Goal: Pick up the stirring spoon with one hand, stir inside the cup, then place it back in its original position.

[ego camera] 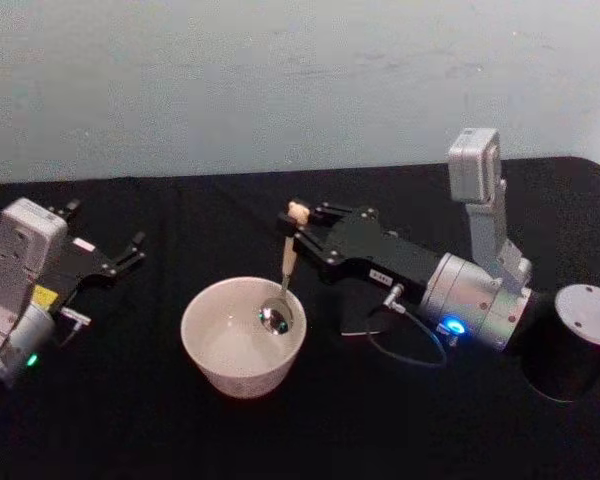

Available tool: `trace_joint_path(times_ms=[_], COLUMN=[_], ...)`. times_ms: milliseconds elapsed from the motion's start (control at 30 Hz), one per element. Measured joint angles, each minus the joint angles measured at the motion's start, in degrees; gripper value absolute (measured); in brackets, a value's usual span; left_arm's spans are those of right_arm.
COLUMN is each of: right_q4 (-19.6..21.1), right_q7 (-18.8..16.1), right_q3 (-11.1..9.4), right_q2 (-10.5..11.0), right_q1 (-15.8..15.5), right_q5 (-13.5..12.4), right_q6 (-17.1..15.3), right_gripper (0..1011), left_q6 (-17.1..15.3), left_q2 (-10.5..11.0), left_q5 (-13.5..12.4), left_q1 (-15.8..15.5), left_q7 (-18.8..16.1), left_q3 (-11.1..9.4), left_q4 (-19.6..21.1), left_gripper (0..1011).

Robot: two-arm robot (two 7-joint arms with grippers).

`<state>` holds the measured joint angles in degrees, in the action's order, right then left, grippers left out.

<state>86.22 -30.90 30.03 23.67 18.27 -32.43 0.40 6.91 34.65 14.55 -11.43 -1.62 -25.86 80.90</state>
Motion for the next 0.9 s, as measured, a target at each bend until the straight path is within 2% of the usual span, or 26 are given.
trace_joint_path(times_ms=[900], right_q4=[-3.3], right_q7=[-3.4], right_q3=[3.0], right_q2=[-0.8], right_q1=[0.7], right_q5=[4.1], right_q6=[1.1], right_gripper=[215], left_q6=[0.0], left_q2=[0.0], left_q5=[0.0], left_q1=[0.0], left_q7=[0.0], left_q3=[0.0], left_q4=[0.0], left_gripper=[1001])
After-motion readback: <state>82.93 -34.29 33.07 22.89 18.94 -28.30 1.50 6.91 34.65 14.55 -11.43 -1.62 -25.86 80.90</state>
